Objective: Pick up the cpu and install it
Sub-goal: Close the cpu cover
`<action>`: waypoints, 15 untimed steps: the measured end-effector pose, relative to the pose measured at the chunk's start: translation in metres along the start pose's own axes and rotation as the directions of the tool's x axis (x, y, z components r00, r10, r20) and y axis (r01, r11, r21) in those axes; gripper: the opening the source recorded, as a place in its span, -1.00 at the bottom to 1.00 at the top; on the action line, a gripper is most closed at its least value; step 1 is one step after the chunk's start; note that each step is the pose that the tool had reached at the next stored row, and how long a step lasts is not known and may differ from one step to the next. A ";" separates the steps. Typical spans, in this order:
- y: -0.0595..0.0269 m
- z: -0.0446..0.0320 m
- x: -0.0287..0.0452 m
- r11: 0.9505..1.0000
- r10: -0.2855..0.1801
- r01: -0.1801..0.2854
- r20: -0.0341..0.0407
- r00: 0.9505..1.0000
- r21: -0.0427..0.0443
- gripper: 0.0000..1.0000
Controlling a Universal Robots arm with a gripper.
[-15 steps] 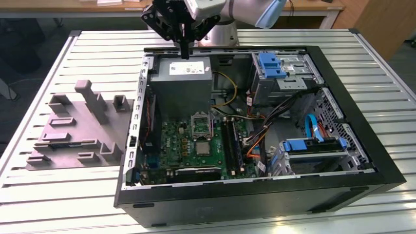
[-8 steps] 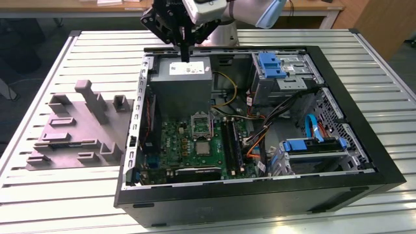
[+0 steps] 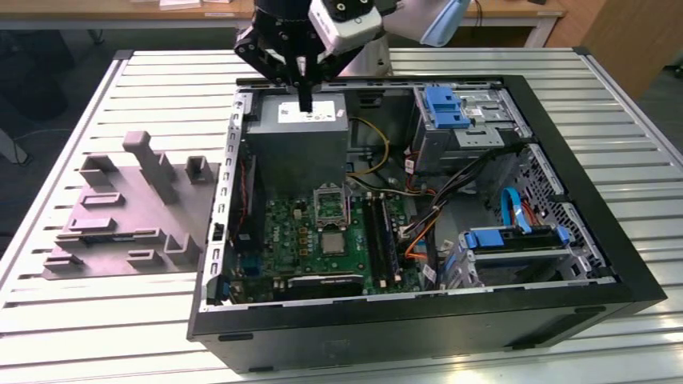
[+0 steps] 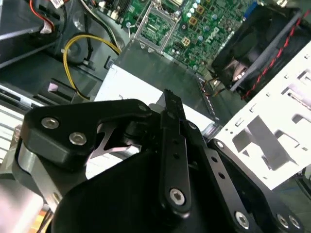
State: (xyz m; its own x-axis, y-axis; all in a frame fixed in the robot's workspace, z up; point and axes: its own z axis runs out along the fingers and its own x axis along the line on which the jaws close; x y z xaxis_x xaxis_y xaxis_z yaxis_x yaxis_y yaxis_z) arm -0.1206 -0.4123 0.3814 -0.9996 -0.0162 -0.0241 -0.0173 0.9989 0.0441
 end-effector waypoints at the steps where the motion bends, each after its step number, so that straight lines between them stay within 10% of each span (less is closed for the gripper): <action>1: -0.0009 0.0005 -0.0019 1.000 0.000 0.000 0.000 1.000 0.000 -0.79; 15: -0.0036 0.0058 -0.0058 1.000 -0.029 0.029 -0.003 1.000 0.000 -0.79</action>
State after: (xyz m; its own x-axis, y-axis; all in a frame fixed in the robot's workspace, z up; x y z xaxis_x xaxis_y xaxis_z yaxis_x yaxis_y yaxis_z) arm -0.1146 -0.4156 0.3756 -0.9987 -0.0457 -0.0224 -0.0466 0.9980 0.0438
